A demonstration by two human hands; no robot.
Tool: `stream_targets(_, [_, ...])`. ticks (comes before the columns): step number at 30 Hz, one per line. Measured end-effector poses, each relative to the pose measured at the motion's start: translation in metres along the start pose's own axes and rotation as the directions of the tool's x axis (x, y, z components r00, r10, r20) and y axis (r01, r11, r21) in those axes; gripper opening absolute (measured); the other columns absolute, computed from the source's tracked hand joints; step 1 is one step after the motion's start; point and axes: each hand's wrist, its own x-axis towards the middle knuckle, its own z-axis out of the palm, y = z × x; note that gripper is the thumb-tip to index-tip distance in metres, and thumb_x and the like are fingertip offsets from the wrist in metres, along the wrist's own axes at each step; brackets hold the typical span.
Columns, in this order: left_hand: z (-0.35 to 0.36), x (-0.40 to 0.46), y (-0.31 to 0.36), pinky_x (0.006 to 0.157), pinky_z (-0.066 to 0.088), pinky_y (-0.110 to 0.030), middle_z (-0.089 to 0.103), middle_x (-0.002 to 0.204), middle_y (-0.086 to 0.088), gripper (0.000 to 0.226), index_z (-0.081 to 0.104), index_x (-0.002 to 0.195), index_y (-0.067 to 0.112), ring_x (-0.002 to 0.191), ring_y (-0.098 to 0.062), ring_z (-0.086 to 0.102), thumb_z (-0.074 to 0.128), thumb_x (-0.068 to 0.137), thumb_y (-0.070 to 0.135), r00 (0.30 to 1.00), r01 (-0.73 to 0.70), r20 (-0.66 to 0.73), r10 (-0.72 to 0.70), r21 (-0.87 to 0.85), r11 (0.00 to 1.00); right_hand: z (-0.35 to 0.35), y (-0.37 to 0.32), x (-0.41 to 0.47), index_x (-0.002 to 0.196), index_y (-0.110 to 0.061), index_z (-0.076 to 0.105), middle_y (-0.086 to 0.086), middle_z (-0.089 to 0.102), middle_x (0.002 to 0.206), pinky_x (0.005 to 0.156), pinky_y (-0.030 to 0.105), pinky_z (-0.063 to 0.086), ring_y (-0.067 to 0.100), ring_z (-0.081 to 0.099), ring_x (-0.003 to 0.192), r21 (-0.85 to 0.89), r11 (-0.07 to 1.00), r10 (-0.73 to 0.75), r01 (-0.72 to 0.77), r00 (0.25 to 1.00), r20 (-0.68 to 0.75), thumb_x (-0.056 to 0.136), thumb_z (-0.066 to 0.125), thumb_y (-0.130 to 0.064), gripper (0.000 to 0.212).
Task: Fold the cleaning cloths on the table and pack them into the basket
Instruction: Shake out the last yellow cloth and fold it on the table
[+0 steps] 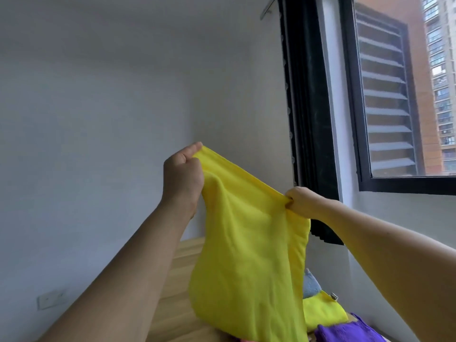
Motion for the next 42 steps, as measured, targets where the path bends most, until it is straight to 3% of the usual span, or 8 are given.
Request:
stream_targets(5, [0.001, -0.005, 0.011, 0.099, 0.045, -0.029, 0.059, 0.132, -0.001, 0.036, 0.056, 0.131, 0.015, 0.12, -0.018, 0.055, 0.047, 0.096, 0.013, 0.976, -0.213, 0.034, 0.214, 0.322, 0.922, -0.001, 0.029, -0.007, 0.096, -0.002, 0.062, 0.006, 0.055, 0.076, 0.063, 0.025, 0.045, 0.019, 0.056, 0.072, 0.248, 0.914, 0.315, -0.321, 0.947, 0.063, 0.097, 0.049, -0.027, 0.028])
stream_targets(11, [0.007, 0.005, 0.015, 0.075, 0.055, -0.038, 0.064, 0.085, -0.003, 0.011, 0.057, 0.087, 0.016, 0.085, -0.028, 0.064, 0.061, 0.089, 0.027, 0.977, -0.205, 0.147, 0.152, 0.483, 0.851, -0.035, -0.003, -0.005, 0.076, -0.009, 0.048, 0.004, 0.035, 0.055, 0.053, 0.029, 0.045, 0.015, 0.033, 0.046, 0.571, 0.732, 0.33, -0.372, 0.926, 0.181, 0.093, 0.056, -0.04, 0.036])
stream_targets(18, [-0.033, 0.002, 0.005, 0.071, 0.039, -0.032, 0.063, 0.086, -0.009, 0.014, 0.059, 0.078, 0.005, 0.079, -0.02, 0.051, 0.057, 0.083, 0.017, 0.973, 0.078, 0.216, -0.086, 0.045, 0.996, -0.054, -0.056, -0.007, 0.085, -0.008, 0.054, 0.008, 0.056, 0.071, 0.06, 0.031, 0.053, 0.021, 0.053, 0.059, 0.705, 0.608, 0.097, -0.366, 0.915, 0.391, 0.084, 0.051, -0.022, 0.015])
stream_targets(23, [-0.045, -0.013, 0.002, 0.097, 0.044, -0.041, 0.073, 0.1, -0.01, 0.026, 0.046, 0.07, 0.023, 0.107, -0.027, 0.065, 0.041, 0.093, 0.014, 0.87, 0.317, 0.486, -0.081, -0.426, 0.847, -0.019, -0.08, -0.001, 0.075, -0.002, 0.051, 0.013, 0.06, 0.066, 0.066, 0.039, 0.055, 0.029, 0.06, 0.062, 0.846, 0.352, -0.069, -0.4, 0.89, 0.45, 0.087, 0.036, -0.014, 0.022])
stream_targets(28, [-0.03, -0.012, -0.014, 0.08, 0.054, -0.038, 0.051, 0.066, -0.003, 0.021, 0.044, 0.072, 0.02, 0.068, -0.022, 0.061, 0.04, 0.091, 0.012, 0.84, 0.346, 0.543, -0.005, -0.53, 0.774, 0.031, -0.095, 0.02, 0.083, -0.005, 0.057, 0.012, 0.064, 0.08, 0.07, 0.036, 0.058, 0.021, 0.064, 0.068, 0.908, 0.366, -0.155, -0.202, 0.949, 0.274, 0.093, 0.056, -0.009, 0.01])
stream_targets(32, [-0.031, 0.007, -0.047, 0.054, 0.031, -0.027, 0.035, 0.066, -0.01, 0.02, 0.045, 0.067, 0.012, 0.055, -0.015, 0.034, 0.051, 0.084, 0.02, 0.893, 0.059, 0.451, 0.005, -0.127, 0.99, 0.054, -0.099, 0.028, 0.086, -0.005, 0.06, 0.011, 0.063, 0.078, 0.062, 0.03, 0.058, 0.02, 0.063, 0.066, 0.927, 0.354, -0.187, -0.123, 0.962, 0.199, 0.095, 0.048, 0.001, 0.016])
stream_targets(38, [-0.032, 0.011, -0.089, 0.077, 0.049, -0.029, 0.071, 0.093, 0.002, 0.03, 0.074, 0.085, 0.019, 0.089, -0.018, 0.063, 0.045, 0.09, 0.011, 0.871, -0.051, 0.479, -0.107, 0.304, 0.951, 0.07, -0.103, 0.03, 0.092, -0.013, 0.052, 0.015, 0.059, 0.082, 0.065, 0.036, 0.059, 0.025, 0.06, 0.067, 0.955, 0.291, -0.23, -0.059, 0.965, 0.129, 0.095, 0.05, 0.002, 0.015])
stream_targets(42, [-0.03, 0.013, -0.112, 0.072, 0.048, -0.032, 0.066, 0.093, -0.002, 0.027, 0.058, 0.103, 0.021, 0.083, -0.02, 0.06, 0.052, 0.091, -0.002, 0.88, -0.146, 0.472, -0.053, 0.375, 0.916, 0.071, -0.105, 0.031, 0.085, -0.008, 0.06, 0.01, 0.064, 0.079, 0.064, 0.03, 0.06, 0.019, 0.064, 0.065, 0.947, 0.319, -0.299, -0.034, 0.945, 0.134, 0.095, 0.043, 0.005, 0.024])
